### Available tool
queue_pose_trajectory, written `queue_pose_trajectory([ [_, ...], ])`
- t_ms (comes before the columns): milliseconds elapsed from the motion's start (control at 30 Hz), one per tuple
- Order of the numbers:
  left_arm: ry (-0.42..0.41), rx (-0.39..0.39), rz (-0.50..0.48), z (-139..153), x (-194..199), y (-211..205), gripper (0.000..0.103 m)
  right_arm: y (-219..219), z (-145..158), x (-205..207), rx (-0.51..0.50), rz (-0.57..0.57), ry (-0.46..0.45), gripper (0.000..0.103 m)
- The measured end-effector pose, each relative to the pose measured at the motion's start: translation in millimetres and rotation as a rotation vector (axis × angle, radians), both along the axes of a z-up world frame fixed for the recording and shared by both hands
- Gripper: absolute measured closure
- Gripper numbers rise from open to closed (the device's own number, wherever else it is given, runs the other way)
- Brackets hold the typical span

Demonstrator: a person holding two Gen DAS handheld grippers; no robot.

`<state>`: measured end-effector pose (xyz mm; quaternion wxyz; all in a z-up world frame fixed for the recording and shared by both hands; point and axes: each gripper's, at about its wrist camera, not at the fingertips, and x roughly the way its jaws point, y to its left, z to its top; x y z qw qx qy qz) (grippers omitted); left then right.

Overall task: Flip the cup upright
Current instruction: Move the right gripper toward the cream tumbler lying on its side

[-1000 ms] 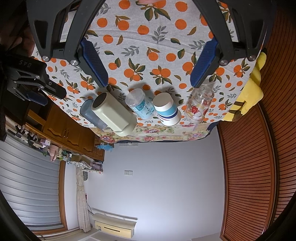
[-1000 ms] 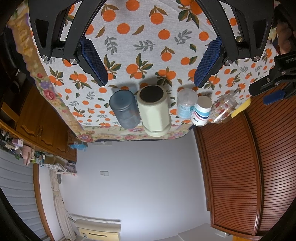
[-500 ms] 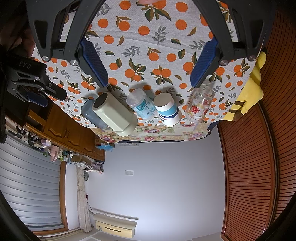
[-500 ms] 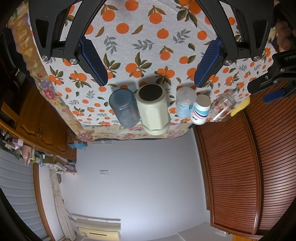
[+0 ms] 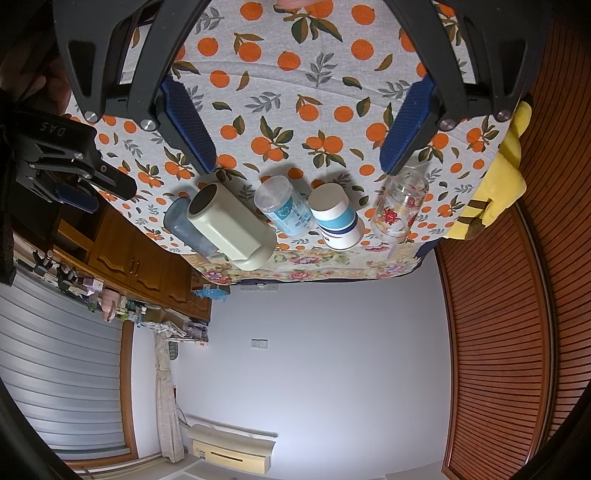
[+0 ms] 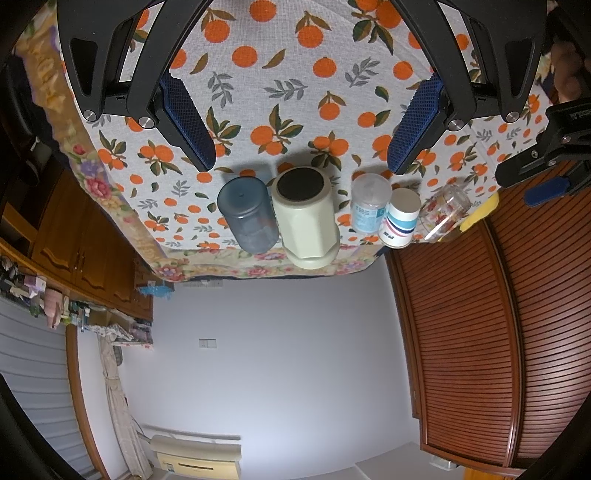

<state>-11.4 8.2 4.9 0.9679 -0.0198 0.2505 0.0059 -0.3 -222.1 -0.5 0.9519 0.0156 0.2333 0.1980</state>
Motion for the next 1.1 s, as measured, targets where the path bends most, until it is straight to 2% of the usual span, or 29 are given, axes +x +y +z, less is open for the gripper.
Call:
queue_pose_trajectory([
  [567, 0.02, 0.009, -0.003, 0.4, 2.3, -7.8, 0.012, -0.3, -1.4, 6.1, -0.001, 0.017, 0.017, 0.007],
  [967, 0.091, 0.029, -0.024, -14.3, 49.8, 4.1, 0.012, 14.6, 2.6, 59.8, -0.019, 0.101, 0.115, 0.012],
  [1100, 0.114, 0.026, -0.039, -16.2, 66.7, 6.9, 0.012, 22.4, 5.4, 84.5, -0.051, 0.124, 0.143, 0.017],
])
